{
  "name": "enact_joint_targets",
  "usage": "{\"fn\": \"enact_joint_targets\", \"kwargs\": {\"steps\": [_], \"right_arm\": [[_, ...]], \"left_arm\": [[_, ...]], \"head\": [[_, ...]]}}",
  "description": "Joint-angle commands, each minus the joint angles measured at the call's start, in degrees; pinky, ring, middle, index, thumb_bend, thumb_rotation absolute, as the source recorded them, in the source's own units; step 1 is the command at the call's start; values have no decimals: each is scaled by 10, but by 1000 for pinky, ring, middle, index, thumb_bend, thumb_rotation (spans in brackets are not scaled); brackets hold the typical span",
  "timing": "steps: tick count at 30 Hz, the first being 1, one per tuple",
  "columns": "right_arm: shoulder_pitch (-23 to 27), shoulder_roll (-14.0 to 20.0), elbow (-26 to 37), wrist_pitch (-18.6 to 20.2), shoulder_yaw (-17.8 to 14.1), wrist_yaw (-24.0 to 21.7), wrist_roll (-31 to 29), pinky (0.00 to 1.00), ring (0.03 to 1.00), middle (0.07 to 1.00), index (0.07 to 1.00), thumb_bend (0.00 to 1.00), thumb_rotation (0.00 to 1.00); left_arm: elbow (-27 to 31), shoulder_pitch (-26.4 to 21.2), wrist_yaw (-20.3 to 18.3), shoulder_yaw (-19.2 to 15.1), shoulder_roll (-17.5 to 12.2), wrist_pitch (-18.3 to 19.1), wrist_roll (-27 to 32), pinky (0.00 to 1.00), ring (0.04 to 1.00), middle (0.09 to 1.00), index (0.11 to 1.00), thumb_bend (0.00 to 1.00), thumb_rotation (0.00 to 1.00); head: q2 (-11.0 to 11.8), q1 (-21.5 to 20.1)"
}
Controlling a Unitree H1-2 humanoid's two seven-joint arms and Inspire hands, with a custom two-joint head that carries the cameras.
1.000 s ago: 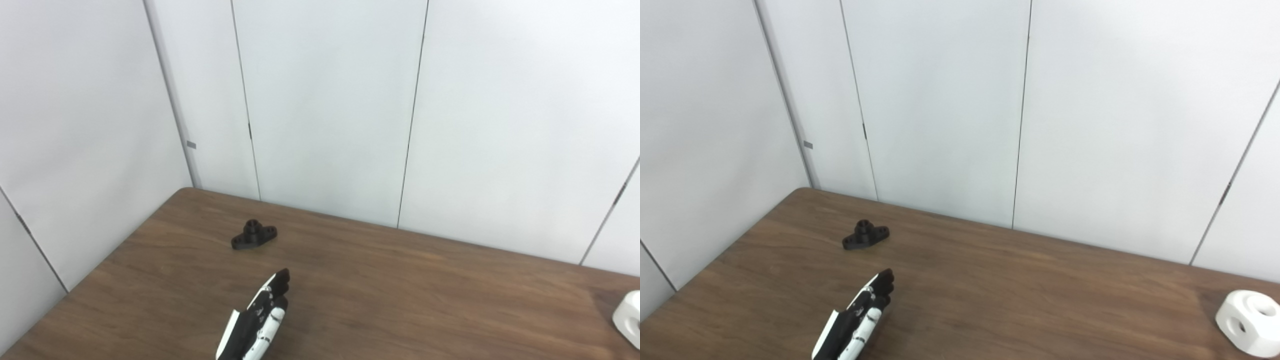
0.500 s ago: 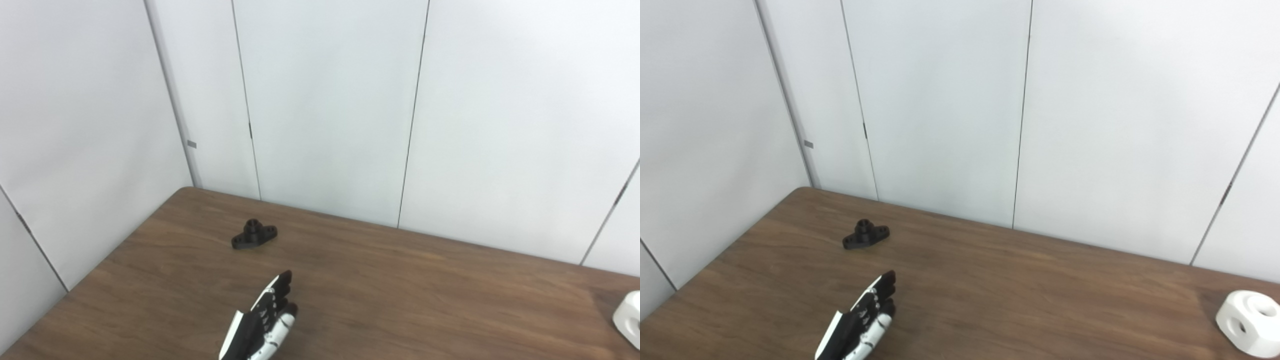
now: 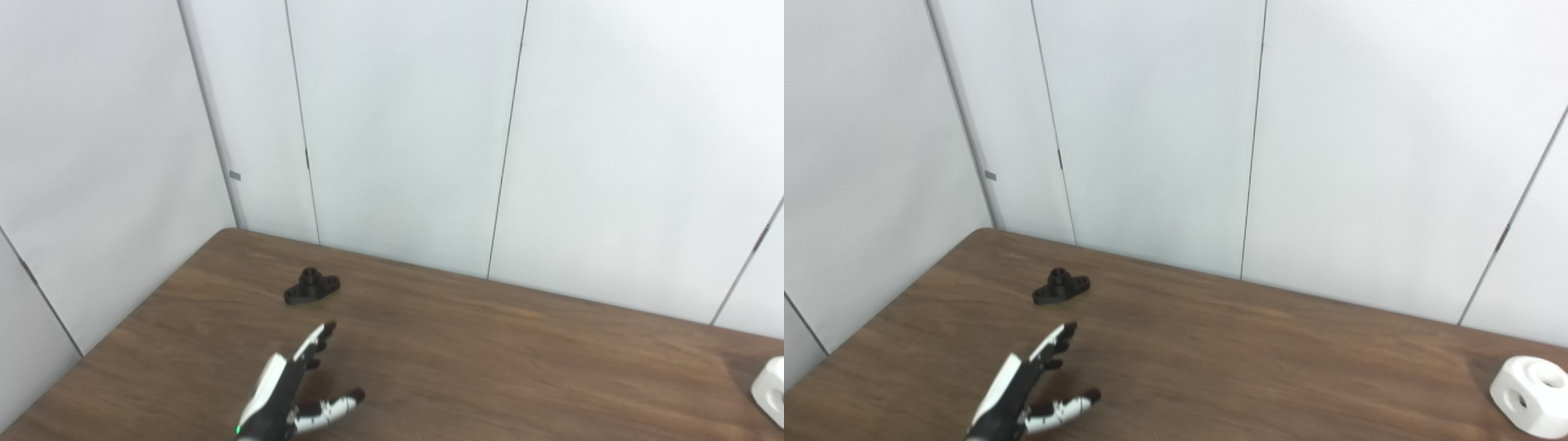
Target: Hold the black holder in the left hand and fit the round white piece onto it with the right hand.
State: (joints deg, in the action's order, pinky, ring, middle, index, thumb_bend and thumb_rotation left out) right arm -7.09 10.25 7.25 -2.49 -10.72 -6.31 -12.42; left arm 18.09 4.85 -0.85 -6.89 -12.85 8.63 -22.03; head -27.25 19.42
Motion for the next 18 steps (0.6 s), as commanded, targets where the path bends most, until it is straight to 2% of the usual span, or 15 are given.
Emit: {"fn": "enact_joint_targets", "kwargs": {"steps": [1, 4, 6, 10, 18], "right_arm": [[-16, -10, -3, 9, 5, 3, -3, 1000, 994, 947, 988, 594, 1000], [-17, -10, 1, 12, 6, 2, -3, 1000, 998, 951, 989, 605, 988], [-17, -9, -1, 7, 7, 0, -1, 1000, 1000, 955, 991, 607, 987], [-16, -14, -3, 0, 6, 3, 2, 1000, 992, 948, 982, 597, 977], [-15, -15, -5, -1, 9, 4, 3, 1000, 995, 945, 983, 593, 979]], "left_arm": [[21, -25, 2, 0, -29, 4, -31, 859, 943, 969, 965, 727, 239], [24, -45, -13, 2, -58, 31, -66, 910, 988, 999, 978, 757, 360], [19, -57, -18, 2, -77, 37, -81, 934, 995, 989, 970, 772, 366], [10, -79, -34, 6, -109, 66, -110, 951, 1000, 993, 978, 840, 443], [-53, -121, 1, 4, -146, 45, -157, 1000, 1000, 977, 948, 898, 505]], "head": [[-1, -1], [-3, -4], [-3, -6], [-5, -9], [-6, -13]]}}
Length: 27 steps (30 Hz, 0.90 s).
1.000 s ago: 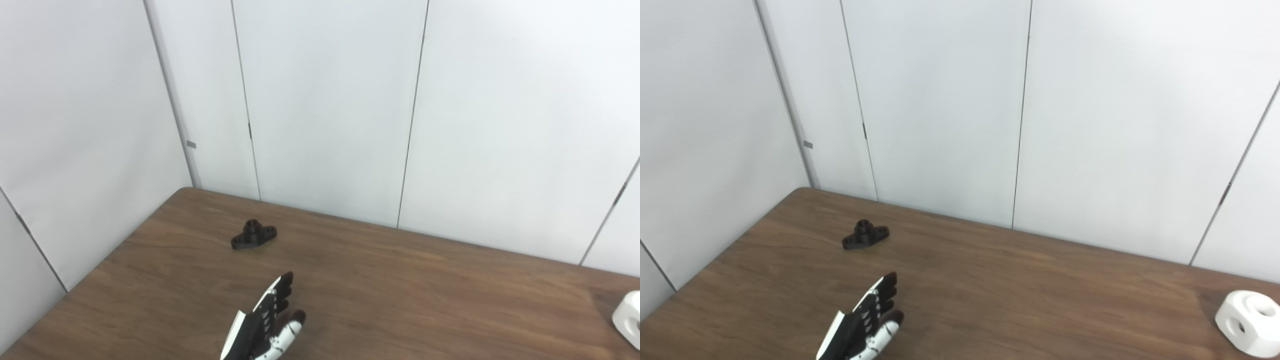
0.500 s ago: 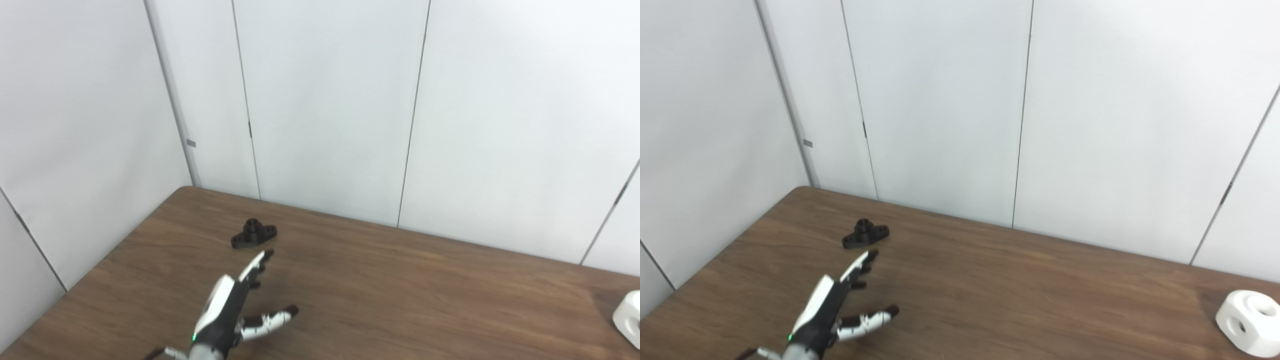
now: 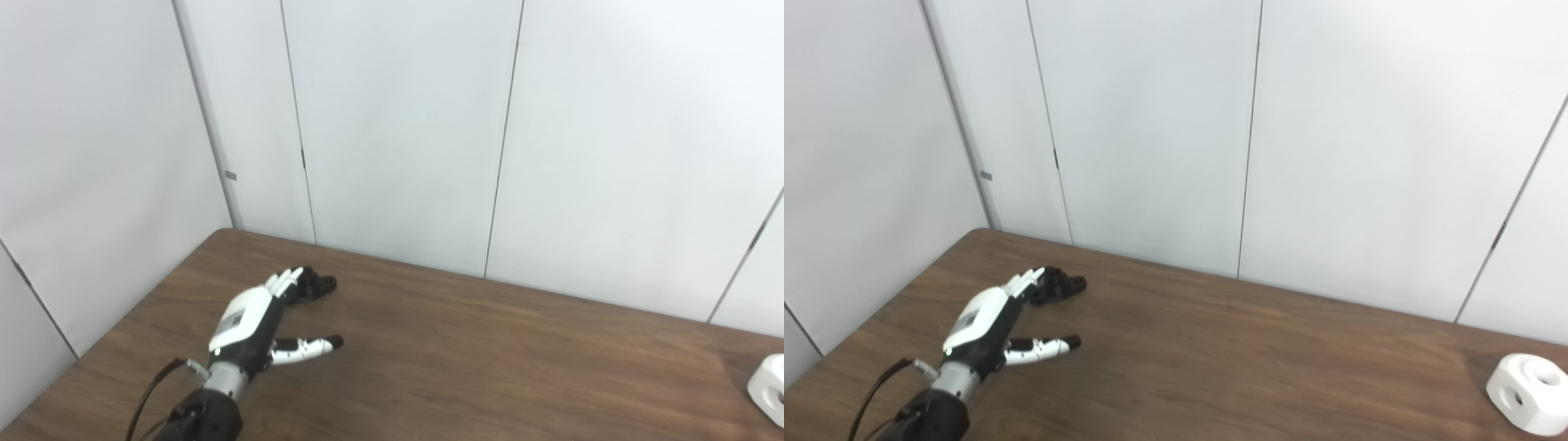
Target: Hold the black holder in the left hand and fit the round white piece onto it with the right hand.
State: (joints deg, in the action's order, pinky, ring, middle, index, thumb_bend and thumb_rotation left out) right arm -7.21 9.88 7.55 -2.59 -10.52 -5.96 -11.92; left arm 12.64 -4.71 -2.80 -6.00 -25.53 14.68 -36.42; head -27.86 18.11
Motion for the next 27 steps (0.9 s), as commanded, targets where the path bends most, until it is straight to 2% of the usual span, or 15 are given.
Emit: {"fn": "enact_joint_targets", "kwargs": {"steps": [1, 8, 14, 19, 27], "right_arm": [[-14, -12, -9, -2, 7, 1, -2, 1000, 992, 939, 979, 589, 973], [-15, -13, -3, 5, 7, 4, -1, 1000, 982, 930, 976, 602, 958], [-18, -10, 2, 9, 8, 2, -2, 1000, 987, 935, 976, 592, 962], [-15, 9, -20, -11, 14, -19, -8, 1000, 1000, 975, 1000, 593, 999], [-13, 16, -33, -29, 17, -24, -8, 1000, 1000, 964, 998, 579, 1000]], "left_arm": [[-9, -31, 25, -6, -24, -17, -16, 1000, 1000, 980, 949, 890, 485], [-76, -69, 47, -6, -53, -13, -46, 1000, 1000, 975, 938, 891, 505], [-159, -109, 78, -2, -72, -34, -44, 1000, 1000, 982, 909, 907, 483], [-219, -141, 99, 15, -79, -38, -50, 1000, 1000, 980, 892, 916, 467], [-316, -202, 73, 23, -76, -23, 4, 1000, 1000, 960, 861, 951, 487]], "head": [[-1, 0], [-3, -2], [-7, -1], [-9, -4], [-8, -7]]}}
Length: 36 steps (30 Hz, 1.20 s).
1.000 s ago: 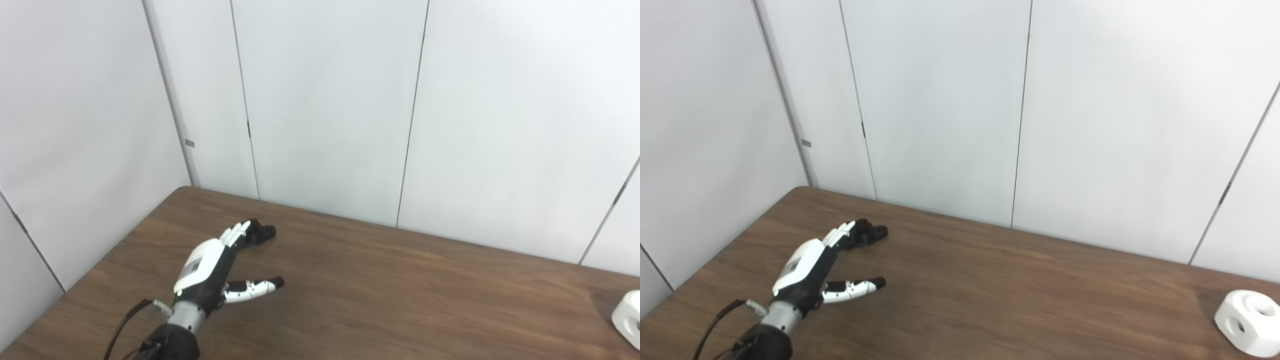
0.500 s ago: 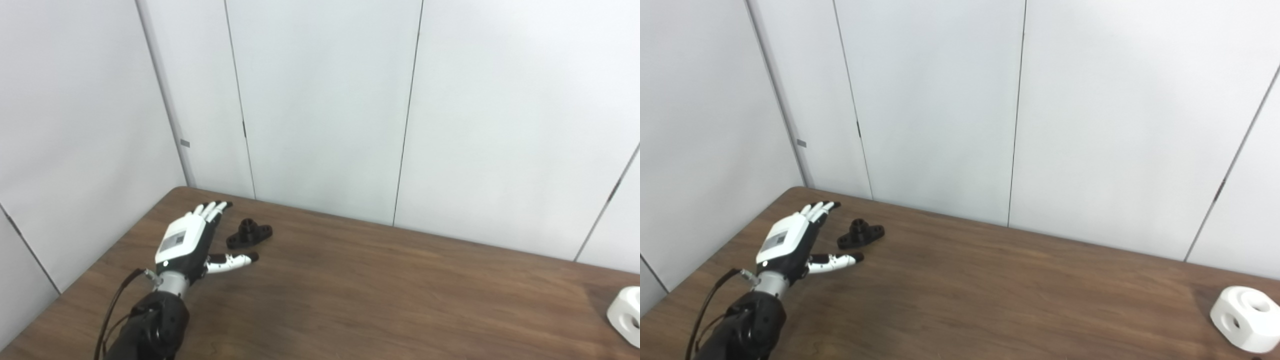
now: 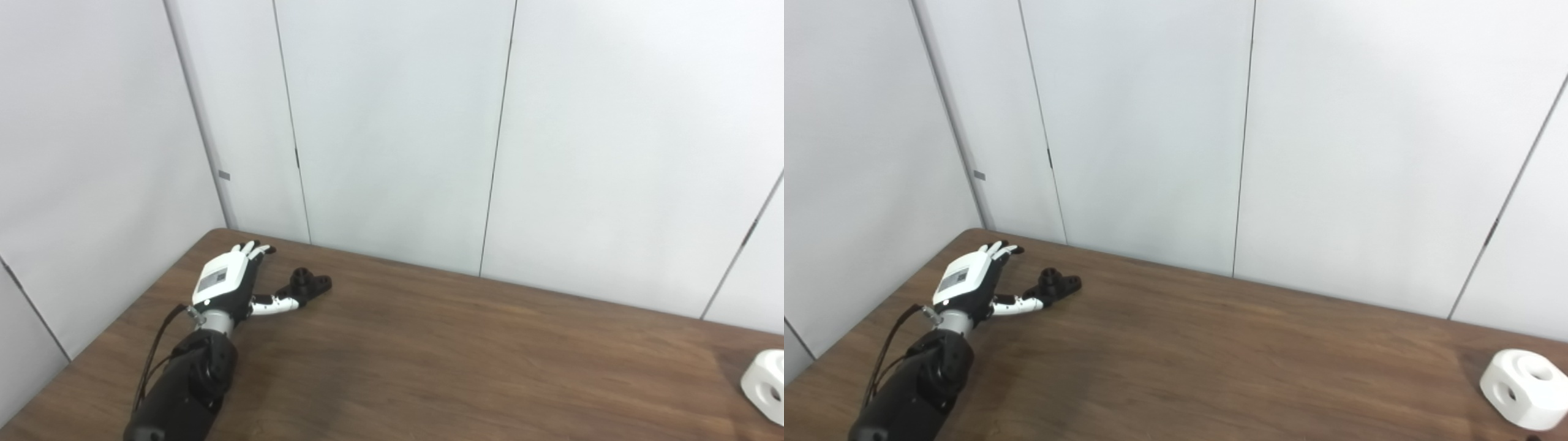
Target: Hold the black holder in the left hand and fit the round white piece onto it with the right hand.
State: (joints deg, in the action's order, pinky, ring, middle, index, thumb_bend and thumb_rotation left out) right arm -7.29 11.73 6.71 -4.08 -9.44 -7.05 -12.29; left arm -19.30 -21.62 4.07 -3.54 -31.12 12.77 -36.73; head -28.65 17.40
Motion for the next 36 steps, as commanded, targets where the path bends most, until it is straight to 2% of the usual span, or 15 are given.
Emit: {"fn": "enact_joint_targets", "kwargs": {"steps": [1, 6, 18, 27, 36], "right_arm": [[-12, -2, -25, -15, 6, -13, -5, 1000, 1000, 964, 998, 577, 1000], [-14, -2, -21, -11, 7, -11, -4, 1000, 999, 965, 991, 591, 1000], [-15, -7, -16, -12, 11, -8, -3, 1000, 996, 958, 991, 587, 1000], [-16, -8, -13, -11, 10, -6, -2, 1000, 979, 952, 981, 599, 1000], [-19, -10, -1, 2, 12, -1, 4, 1000, 983, 951, 973, 606, 1000]], "left_arm": [[-3, -38, 0, 1, -22, -4, 12, 1000, 1000, 959, 859, 952, 488], [-43, -67, -14, 15, -22, 4, 32, 1000, 1000, 955, 838, 971, 477], [-132, -94, 4, 38, -21, -15, 60, 1000, 1000, 939, 802, 962, 457], [-135, -93, 5, 67, -33, -3, 53, 993, 991, 928, 759, 935, 470], [-123, -93, 0, 65, -32, -3, 74, 1000, 984, 909, 718, 886, 415]], "head": [[0, -1], [-2, -4], [-5, -13], [-7, -13], [-8, -17]]}}
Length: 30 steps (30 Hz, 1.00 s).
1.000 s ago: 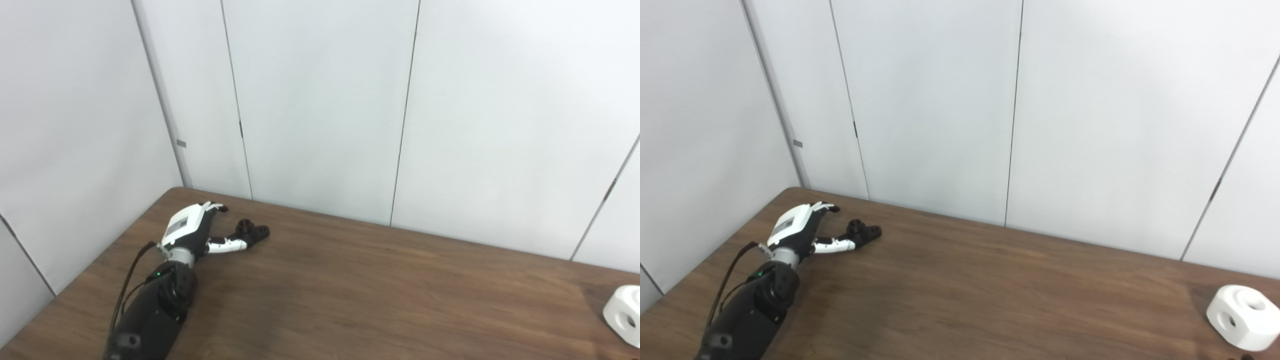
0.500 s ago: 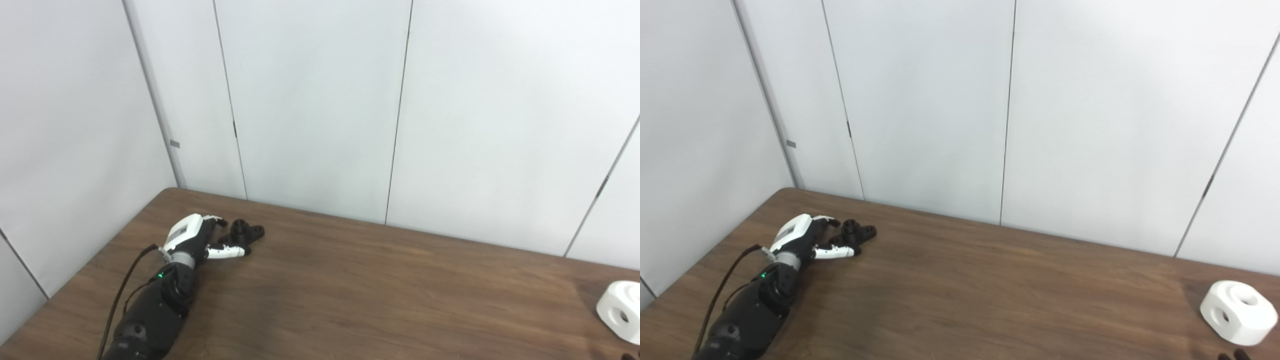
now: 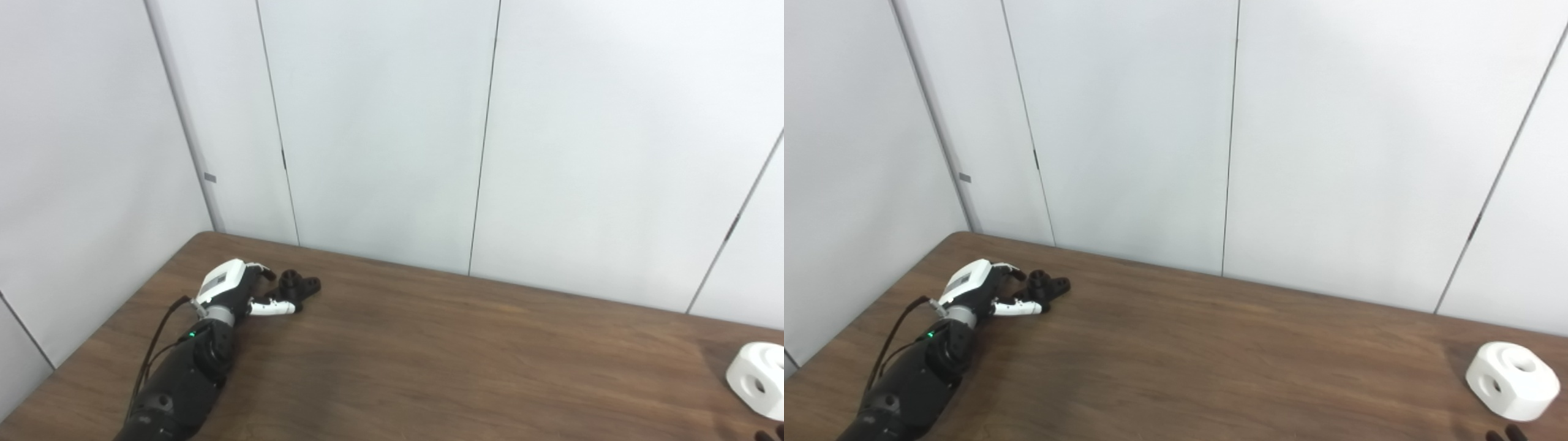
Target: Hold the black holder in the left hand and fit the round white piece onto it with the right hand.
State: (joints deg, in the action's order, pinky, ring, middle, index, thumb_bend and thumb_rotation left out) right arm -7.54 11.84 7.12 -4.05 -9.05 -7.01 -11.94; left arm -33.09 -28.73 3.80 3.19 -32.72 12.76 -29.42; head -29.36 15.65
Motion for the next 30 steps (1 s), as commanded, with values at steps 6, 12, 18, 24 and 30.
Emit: {"fn": "enact_joint_targets", "kwargs": {"steps": [6, 12, 18, 24, 30], "right_arm": [[-18, -13, -3, 1, 7, -1, -1, 1000, 983, 952, 966, 599, 1000], [-19, -14, 0, 2, 7, -1, -3, 1000, 980, 947, 963, 595, 992], [-20, -14, 2, 3, 7, -1, -3, 1000, 985, 949, 965, 594, 990], [-21, -14, 5, 6, 8, -1, -3, 1000, 984, 947, 965, 594, 984], [-24, -14, 12, 11, 8, 0, 0, 1000, 986, 940, 971, 578, 1000]], "left_arm": [[14, -21, 0, 0, -17, -10, 12, 1000, 973, 893, 677, 858, 365], [20, -16, 2, 0, -16, -16, 21, 1000, 969, 879, 615, 824, 232], [14, -10, 7, 8, -21, -33, 19, 1000, 966, 875, 502, 554, 87], [12, -3, 29, -1, -15, -57, 25, 973, 962, 859, 485, 525, 55], [1, -2, 61, 4, -10, -78, 16, 892, 932, 820, 481, 521, 47]], "head": [[-2, -1], [-5, 0], [-5, -3], [-6, -5], [-6, -6]]}}
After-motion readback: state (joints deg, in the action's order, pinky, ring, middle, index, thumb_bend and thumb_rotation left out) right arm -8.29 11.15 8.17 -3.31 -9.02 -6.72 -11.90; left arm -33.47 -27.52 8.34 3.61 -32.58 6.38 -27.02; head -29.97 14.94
